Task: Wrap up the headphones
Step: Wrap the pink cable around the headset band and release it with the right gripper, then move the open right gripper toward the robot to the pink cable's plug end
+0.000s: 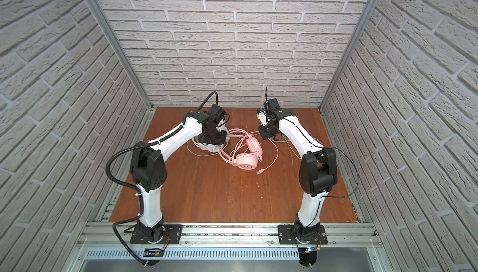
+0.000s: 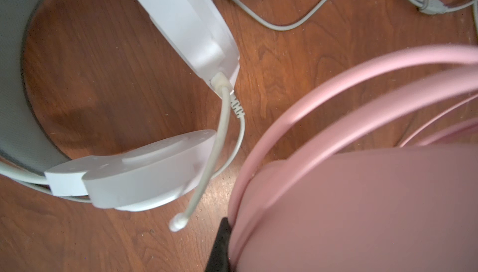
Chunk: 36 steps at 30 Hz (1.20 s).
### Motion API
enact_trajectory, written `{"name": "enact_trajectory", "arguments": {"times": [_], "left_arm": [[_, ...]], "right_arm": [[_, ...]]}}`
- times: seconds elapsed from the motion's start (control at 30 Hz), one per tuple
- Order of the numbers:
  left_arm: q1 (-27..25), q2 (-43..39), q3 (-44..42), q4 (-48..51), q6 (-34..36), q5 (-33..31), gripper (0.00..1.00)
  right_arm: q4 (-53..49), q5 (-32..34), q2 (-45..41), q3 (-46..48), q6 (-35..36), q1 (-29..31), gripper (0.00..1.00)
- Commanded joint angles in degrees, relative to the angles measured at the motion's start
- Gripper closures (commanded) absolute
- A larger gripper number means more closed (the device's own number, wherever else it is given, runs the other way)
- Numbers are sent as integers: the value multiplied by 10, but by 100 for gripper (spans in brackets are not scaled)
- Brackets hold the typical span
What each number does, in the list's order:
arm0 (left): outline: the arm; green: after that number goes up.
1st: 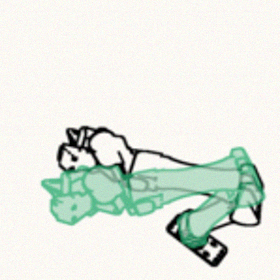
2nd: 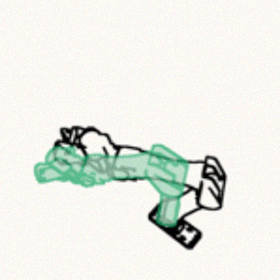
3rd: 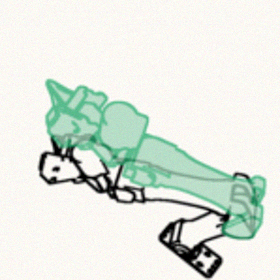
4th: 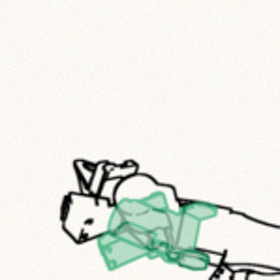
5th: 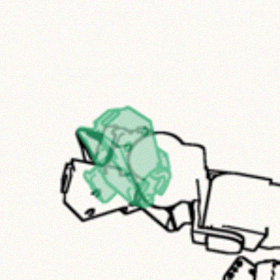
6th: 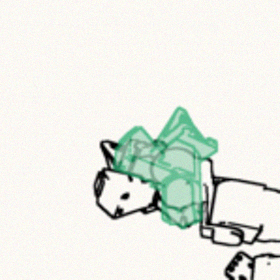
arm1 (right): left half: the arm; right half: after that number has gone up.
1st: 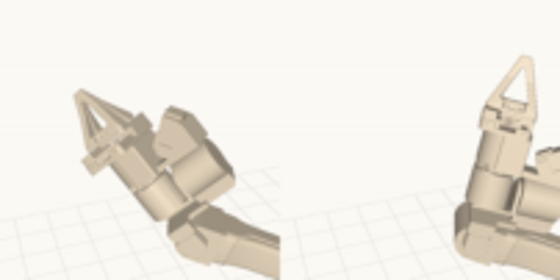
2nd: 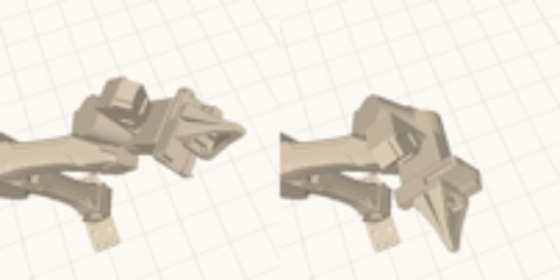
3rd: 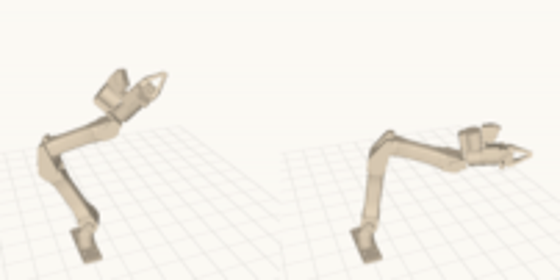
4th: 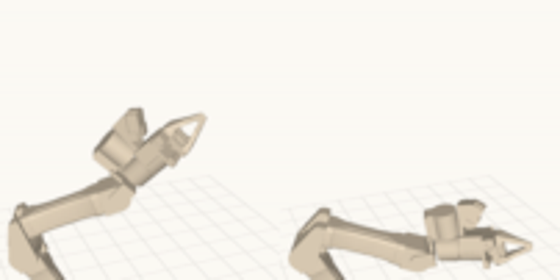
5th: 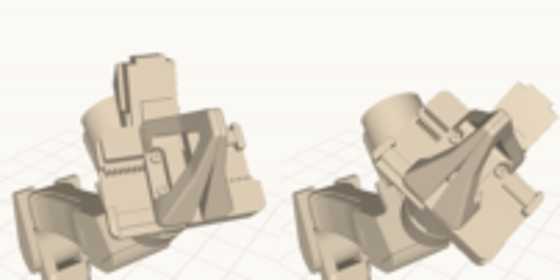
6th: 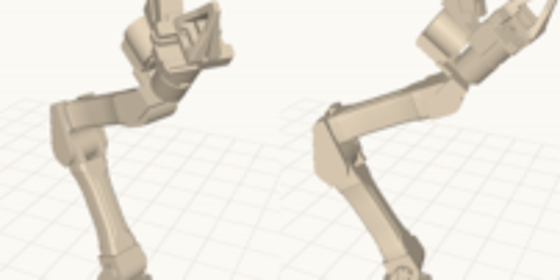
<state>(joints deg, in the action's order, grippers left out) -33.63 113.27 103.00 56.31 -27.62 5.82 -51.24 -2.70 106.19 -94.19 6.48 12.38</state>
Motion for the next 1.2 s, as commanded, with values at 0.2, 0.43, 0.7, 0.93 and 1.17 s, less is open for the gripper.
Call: {"name": "enact_trajectory", "arguments": {"times": [0.2, 0.43, 0.7, 0.93, 1.17], "left_arm": [[-5, -41, 2, -17, 8, 45, 100], [-5, -40, 8, -17, 2, 48, 100], [-5, -37, 2, -17, 1, 51, 100], [-4, -34, 0, -18, 0, 52, 100], [-3, -30, -1, -18, 0, 54, 100]], "right_arm": [[31, -35, 9, 16, -34, -7, 94], [47, -39, -5, 42, -54, -10, 86], [66, -36, -25, 80, -84, -22, 80], [81, -36, -60, 126, -113, -33, 74], [84, -23, -93, 165, -131, -43, 65]]}}
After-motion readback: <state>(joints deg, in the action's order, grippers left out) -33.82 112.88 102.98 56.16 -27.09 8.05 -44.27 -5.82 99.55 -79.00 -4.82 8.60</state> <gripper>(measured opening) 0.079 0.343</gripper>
